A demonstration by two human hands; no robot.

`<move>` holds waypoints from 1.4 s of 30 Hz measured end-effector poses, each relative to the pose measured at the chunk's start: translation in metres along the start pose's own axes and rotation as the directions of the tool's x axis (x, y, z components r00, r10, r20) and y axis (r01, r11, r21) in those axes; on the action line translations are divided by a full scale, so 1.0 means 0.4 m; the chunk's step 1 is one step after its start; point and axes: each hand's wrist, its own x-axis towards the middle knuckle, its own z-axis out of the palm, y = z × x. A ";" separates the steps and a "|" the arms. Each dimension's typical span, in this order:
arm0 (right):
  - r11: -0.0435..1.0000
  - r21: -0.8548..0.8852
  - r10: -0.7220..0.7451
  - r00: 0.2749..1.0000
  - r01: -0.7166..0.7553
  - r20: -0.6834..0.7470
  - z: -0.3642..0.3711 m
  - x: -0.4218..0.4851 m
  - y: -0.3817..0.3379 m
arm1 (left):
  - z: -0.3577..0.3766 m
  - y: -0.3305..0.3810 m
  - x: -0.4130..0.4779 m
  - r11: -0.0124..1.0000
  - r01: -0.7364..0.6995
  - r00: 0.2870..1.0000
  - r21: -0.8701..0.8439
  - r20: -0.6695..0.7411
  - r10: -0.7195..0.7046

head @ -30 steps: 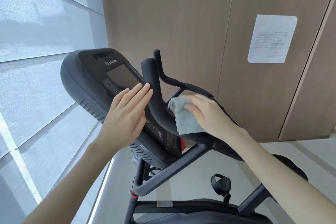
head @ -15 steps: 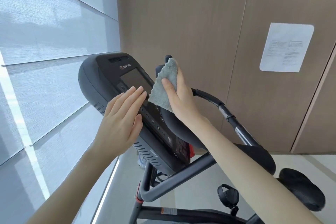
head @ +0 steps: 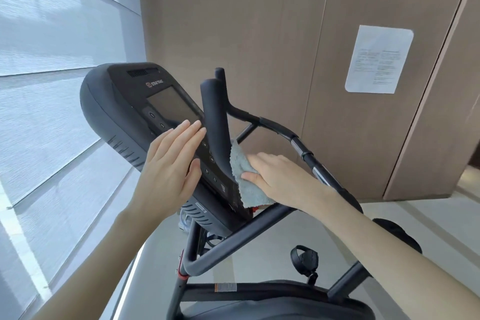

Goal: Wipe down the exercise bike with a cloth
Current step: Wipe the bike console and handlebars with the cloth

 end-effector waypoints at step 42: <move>0.924 -0.090 -0.375 0.927 0.372 -0.024 0.002 -0.108 0.050 | 0.012 0.050 -0.053 0.998 -0.026 1.000 -0.058 -0.008 0.025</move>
